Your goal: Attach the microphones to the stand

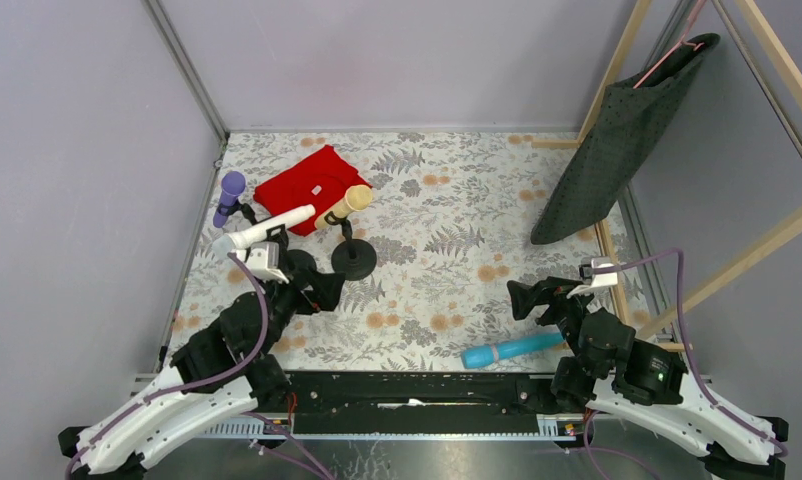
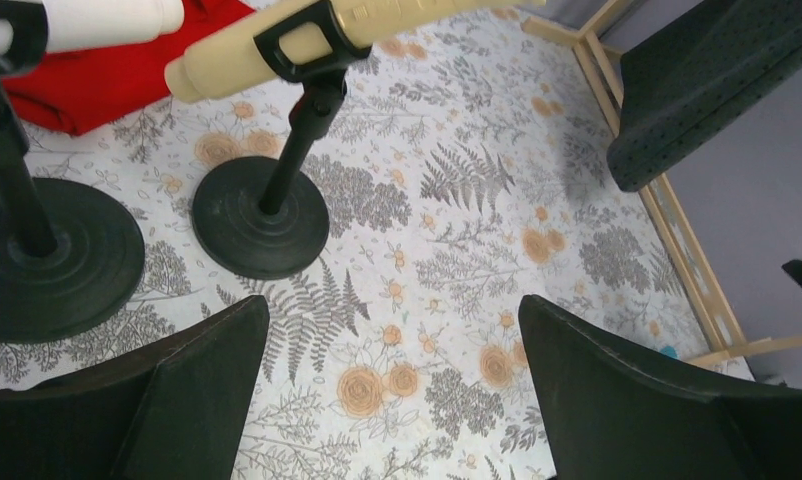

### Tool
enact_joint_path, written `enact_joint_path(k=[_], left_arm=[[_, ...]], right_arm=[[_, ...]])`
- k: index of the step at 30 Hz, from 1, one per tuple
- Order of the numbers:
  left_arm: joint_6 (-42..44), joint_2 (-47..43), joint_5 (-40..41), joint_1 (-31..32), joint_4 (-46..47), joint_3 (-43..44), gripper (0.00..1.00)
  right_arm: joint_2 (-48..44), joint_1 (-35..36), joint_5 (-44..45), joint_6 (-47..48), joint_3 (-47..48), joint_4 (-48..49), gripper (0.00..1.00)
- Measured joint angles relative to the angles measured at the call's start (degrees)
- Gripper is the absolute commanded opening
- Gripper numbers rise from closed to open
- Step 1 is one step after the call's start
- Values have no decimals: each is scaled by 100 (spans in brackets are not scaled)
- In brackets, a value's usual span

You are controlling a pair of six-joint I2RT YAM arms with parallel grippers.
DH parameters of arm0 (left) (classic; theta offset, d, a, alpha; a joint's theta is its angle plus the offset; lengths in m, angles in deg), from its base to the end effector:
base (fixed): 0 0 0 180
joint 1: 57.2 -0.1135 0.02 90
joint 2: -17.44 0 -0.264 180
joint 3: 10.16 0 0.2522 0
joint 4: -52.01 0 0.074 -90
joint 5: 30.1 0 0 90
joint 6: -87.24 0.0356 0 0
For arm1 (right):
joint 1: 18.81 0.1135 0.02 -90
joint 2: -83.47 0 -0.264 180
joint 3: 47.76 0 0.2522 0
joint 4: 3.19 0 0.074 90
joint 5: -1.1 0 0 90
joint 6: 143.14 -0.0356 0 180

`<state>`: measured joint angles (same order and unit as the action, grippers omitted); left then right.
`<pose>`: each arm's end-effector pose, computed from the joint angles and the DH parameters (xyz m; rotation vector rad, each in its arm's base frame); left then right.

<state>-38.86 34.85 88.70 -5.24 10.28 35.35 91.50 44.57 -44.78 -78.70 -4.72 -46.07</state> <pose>0.0707 -0.0625 0.2865 -0.1110 1.8225 -0.6480 0.0507 0.0459 0.2814 0.0159 1.6951 0.5134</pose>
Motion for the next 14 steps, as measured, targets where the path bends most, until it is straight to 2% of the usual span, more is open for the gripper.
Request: enact_joint_path(k=[8, 14], left_arm=[[-203, -79, 629, 789, -315, -81, 99], [-254, -79, 852, 857, -374, -81, 99]], right_arm=[[72, 2, -20, 92, 0, 37, 100], [240, 0, -122, 87, 0, 46, 100]])
